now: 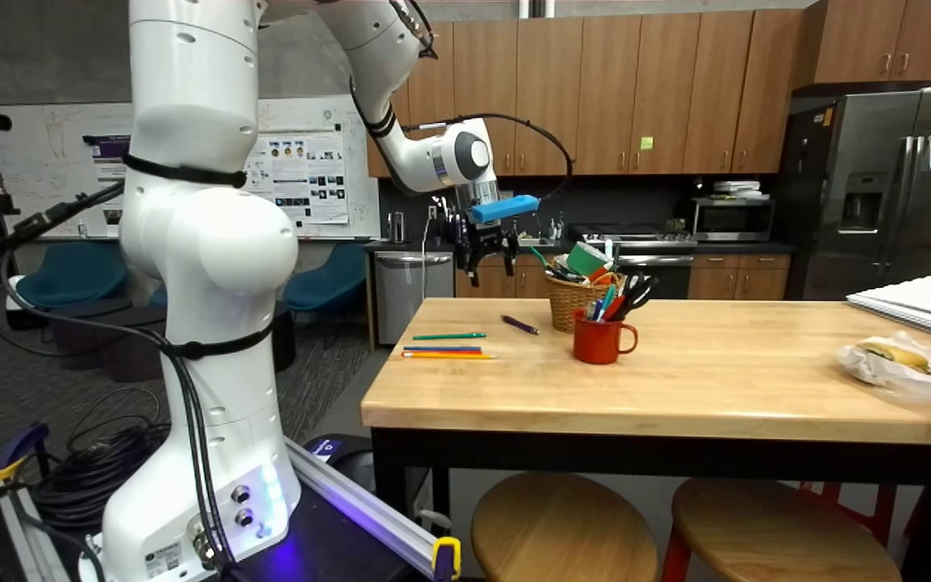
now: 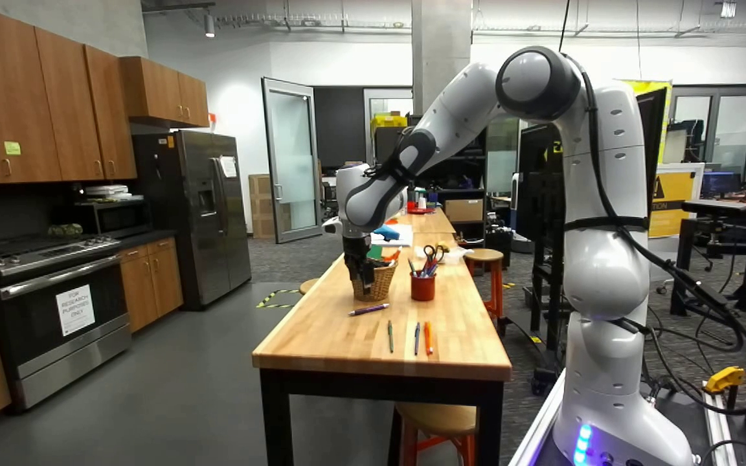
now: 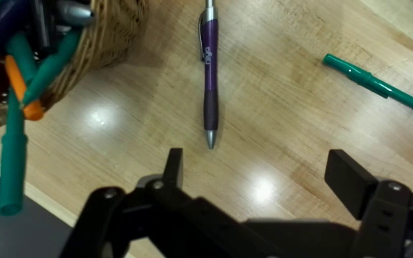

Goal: Move the purple pen to the left.

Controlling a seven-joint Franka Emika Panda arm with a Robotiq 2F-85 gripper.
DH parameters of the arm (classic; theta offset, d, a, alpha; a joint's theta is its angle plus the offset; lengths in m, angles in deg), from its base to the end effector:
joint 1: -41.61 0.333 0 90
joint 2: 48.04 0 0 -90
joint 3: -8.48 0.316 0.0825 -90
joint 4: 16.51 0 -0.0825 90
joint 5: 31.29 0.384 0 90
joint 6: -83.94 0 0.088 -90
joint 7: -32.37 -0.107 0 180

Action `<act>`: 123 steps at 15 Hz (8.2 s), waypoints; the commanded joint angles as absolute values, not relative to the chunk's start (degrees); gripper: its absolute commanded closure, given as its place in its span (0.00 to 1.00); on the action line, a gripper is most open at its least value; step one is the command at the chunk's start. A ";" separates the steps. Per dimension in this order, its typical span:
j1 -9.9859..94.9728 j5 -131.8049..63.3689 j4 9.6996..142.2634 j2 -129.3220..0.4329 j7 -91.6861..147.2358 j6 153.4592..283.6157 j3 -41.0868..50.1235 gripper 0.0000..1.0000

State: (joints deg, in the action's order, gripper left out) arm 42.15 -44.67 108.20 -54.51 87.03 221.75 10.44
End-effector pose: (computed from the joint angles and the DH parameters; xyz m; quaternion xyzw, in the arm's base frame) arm 0.5603 0.0227 0.3510 0.8319 0.5459 0.0161 0.0983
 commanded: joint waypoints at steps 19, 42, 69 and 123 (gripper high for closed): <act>39.07 -44.45 107.81 -60.96 95.25 229.45 9.77 0.00; 36.02 -37.31 103.84 -67.30 102.14 230.75 12.38 0.00; 36.05 -33.99 103.86 -66.78 102.48 228.54 12.81 0.72; 51.64 -43.11 135.24 -34.93 106.28 218.57 18.26 0.96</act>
State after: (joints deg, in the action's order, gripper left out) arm 50.32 -42.34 130.38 -40.06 104.25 216.88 19.54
